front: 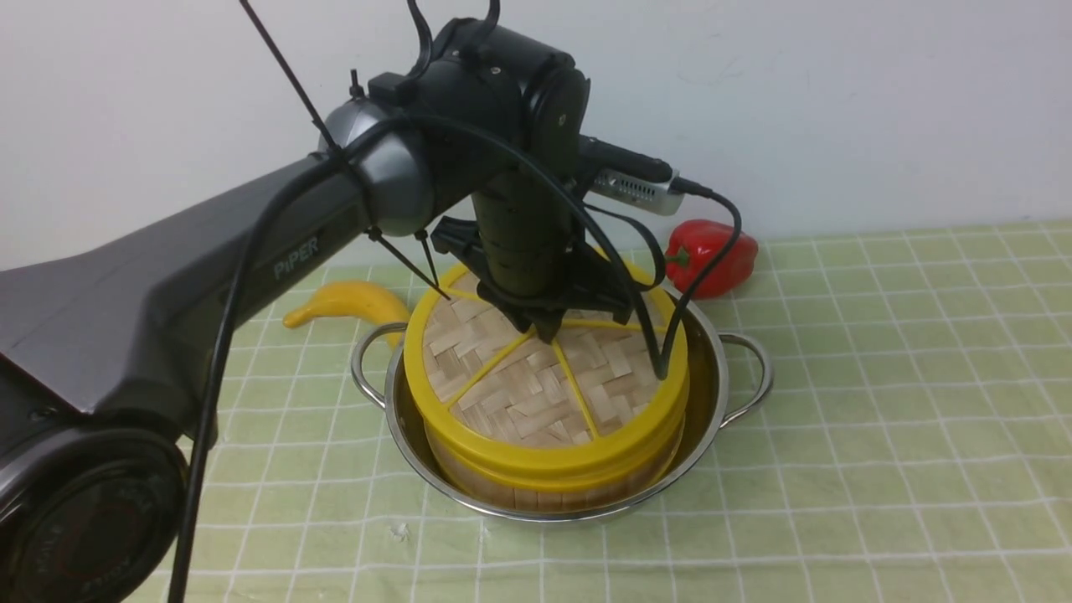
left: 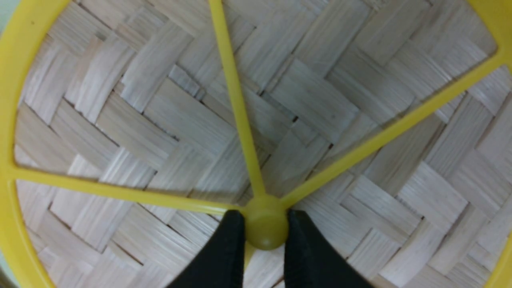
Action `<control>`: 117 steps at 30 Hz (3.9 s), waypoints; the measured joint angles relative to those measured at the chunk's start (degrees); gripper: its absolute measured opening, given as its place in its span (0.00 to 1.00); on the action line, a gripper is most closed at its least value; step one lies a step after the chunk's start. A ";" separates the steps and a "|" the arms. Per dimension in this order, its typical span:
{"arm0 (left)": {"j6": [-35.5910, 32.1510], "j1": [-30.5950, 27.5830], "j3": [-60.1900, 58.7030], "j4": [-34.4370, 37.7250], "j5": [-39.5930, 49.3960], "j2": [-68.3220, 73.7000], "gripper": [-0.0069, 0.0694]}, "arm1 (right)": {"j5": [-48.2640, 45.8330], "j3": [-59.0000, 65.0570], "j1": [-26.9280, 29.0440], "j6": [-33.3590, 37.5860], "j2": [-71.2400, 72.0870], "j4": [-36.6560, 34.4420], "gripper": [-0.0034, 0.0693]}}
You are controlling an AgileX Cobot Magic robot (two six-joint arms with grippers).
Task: Place the steamer in the pot on the green tablecloth, and put the lid on the steamer.
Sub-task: 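Place the yellow bamboo steamer lid onto the steamer in the pot with the left gripper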
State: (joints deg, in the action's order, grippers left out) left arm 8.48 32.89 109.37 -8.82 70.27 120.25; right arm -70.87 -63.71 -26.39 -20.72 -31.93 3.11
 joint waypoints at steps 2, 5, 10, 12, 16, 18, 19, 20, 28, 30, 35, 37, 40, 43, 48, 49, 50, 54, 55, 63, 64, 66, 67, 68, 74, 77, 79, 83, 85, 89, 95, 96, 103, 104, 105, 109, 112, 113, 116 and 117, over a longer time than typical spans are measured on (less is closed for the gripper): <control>0.00 0.00 0.00 0.00 0.00 0.00 0.24 | 0.00 0.00 0.00 0.00 0.00 0.00 0.63; 0.00 0.00 0.00 -0.05 0.00 0.00 0.24 | 0.00 0.00 0.00 0.00 0.00 0.00 0.63; -0.07 0.00 0.00 -0.11 0.00 0.00 0.24 | 0.00 0.00 0.00 0.00 0.00 0.00 0.63; -0.23 0.00 0.00 -0.15 0.00 0.00 0.24 | 0.00 0.00 0.00 0.00 0.00 0.00 0.63; -0.48 0.00 0.00 -0.15 0.00 0.00 0.24 | 0.00 0.00 0.00 0.00 0.00 0.00 0.63; -0.48 0.00 0.00 -0.15 0.00 0.00 0.24 | 0.00 0.00 0.00 0.00 0.00 0.00 0.63; -0.54 0.00 0.00 -0.15 0.00 0.00 0.24 | 0.00 0.00 0.00 0.00 0.00 0.00 0.63; -0.64 0.00 0.00 -0.15 0.00 0.00 0.24 | 0.00 0.00 0.00 0.00 0.00 0.00 0.63; -1.99 0.00 0.00 -0.15 0.00 0.12 0.24 | 0.00 0.00 0.00 0.00 0.00 0.00 0.63; -2.06 0.00 0.00 -0.15 -0.05 0.39 0.24 | 0.00 0.00 0.00 0.00 0.00 0.00 0.63; -2.13 0.00 0.00 0.06 -0.05 2.06 0.24 | 0.00 0.00 0.00 0.00 0.00 0.00 0.63; -2.13 0.00 0.05 0.06 -0.05 2.07 0.24 | 0.00 0.00 0.00 0.00 0.00 0.00 0.63; -2.13 0.00 0.10 0.06 -0.05 2.11 0.24 | 0.00 0.00 0.00 0.00 0.00 0.00 0.63; -2.13 0.00 0.17 0.01 0.00 2.11 0.24 | 0.00 0.00 0.00 0.00 0.00 0.00 0.63; -2.13 0.00 1.23 0.03 0.58 2.31 0.24 | 0.00 0.00 0.00 0.00 0.00 0.00 0.63; -2.15 0.00 1.81 0.09 0.88 2.46 0.24 | 0.00 0.00 0.00 0.00 0.00 0.00 0.63; -2.20 0.00 2.70 0.45 1.10 2.58 0.24 | 0.00 0.00 0.00 0.00 0.00 0.00 0.63; -2.40 0.00 4.62 0.31 0.86 2.69 0.24 | 0.00 0.00 0.00 0.00 0.00 0.00 0.63; -2.46 0.00 5.01 -0.04 0.15 2.86 0.24 | 0.00 0.00 0.00 0.00 0.00 0.00 0.63; -2.64 0.00 5.58 0.42 -0.23 5.65 0.24 | 0.00 0.00 0.00 0.00 0.00 -0.05 0.63; -2.64 0.00 5.64 0.80 -0.23 5.65 0.24 | 0.00 0.00 0.00 0.00 0.00 -0.05 0.63; -2.64 0.00 5.64 1.27 -0.23 5.65 0.24 | 0.00 0.00 0.00 0.00 0.00 -0.05 0.63; -2.64 0.00 5.64 1.34 -0.23 5.65 0.24 | 0.00 0.00 0.00 0.00 0.00 -0.05 0.63; -2.64 0.00 5.64 1.34 -0.23 5.65 0.24 | 0.00 0.00 0.00 0.00 0.00 -0.05 0.63; -2.64 0.00 5.69 1.66 -0.23 5.65 0.24 | 0.00 0.00 0.00 0.00 0.00 -0.05 0.63; -2.64 0.00 5.69 1.71 -0.23 5.65 0.24 | 0.00 0.00 0.00 0.00 0.00 -0.05 0.63; -2.64 0.00 5.69 1.71 -0.29 5.65 0.24 | 0.00 0.00 0.00 0.00 0.00 -0.05 0.63; -2.64 0.00 3.83 1.65 -1.35 4.81 0.24 | 0.00 0.00 0.00 0.00 0.00 -0.05 0.63; -2.64 0.00 2.72 1.65 -1.64 4.19 0.24 | 0.00 0.00 0.00 0.00 0.00 -0.05 0.63; -2.64 0.00 1.72 1.59 -1.84 3.67 0.24 | 0.00 0.00 0.00 0.00 0.00 0.00 0.63; -2.59 0.00 1.68 1.52 -1.84 3.55 0.24 | 0.00 0.00 0.00 0.00 0.00 0.00 0.63; -2.59 0.00 1.68 1.52 -1.84 3.49 0.24 | 0.00 0.00 0.00 0.00 0.00 0.00 0.63; -2.59 -0.07 0.97 1.63 -1.58 2.33 0.24 | 0.00 0.00 0.00 0.00 0.00 0.00 0.63; -2.53 -0.07 0.91 1.78 -1.26 2.17 0.24 | 0.00 0.00 0.00 0.00 0.00 0.00 0.63; -2.53 -0.07 0.87 1.78 -0.77 2.01 0.24 | 0.00 0.00 0.00 0.00 0.00 0.00 0.63; -2.53 -0.07 0.80 1.83 -0.20 1.98 0.24 | 0.00 0.00 0.00 0.00 0.00 0.00 0.63; -2.49 -0.07 0.74 1.67 -0.18 2.17 0.24 | 0.00 0.00 0.00 0.00 0.00 0.00 0.63; -2.49 -0.07 0.74 1.50 -0.18 2.17 0.24 | 0.00 0.00 0.00 0.00 0.00 0.00 0.63; -2.49 -0.07 0.74 0.98 -0.18 2.22 0.24 | 0.00 0.00 0.00 0.00 0.00 0.00 0.63; -2.49 -0.07 0.74 0.69 -0.18 2.22 0.24 | 0.00 0.00 0.00 0.00 0.00 0.00 0.63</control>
State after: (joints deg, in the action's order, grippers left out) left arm 6.00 32.82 110.11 -8.14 70.09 122.48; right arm -70.87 -63.71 -26.39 -20.72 -31.93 3.11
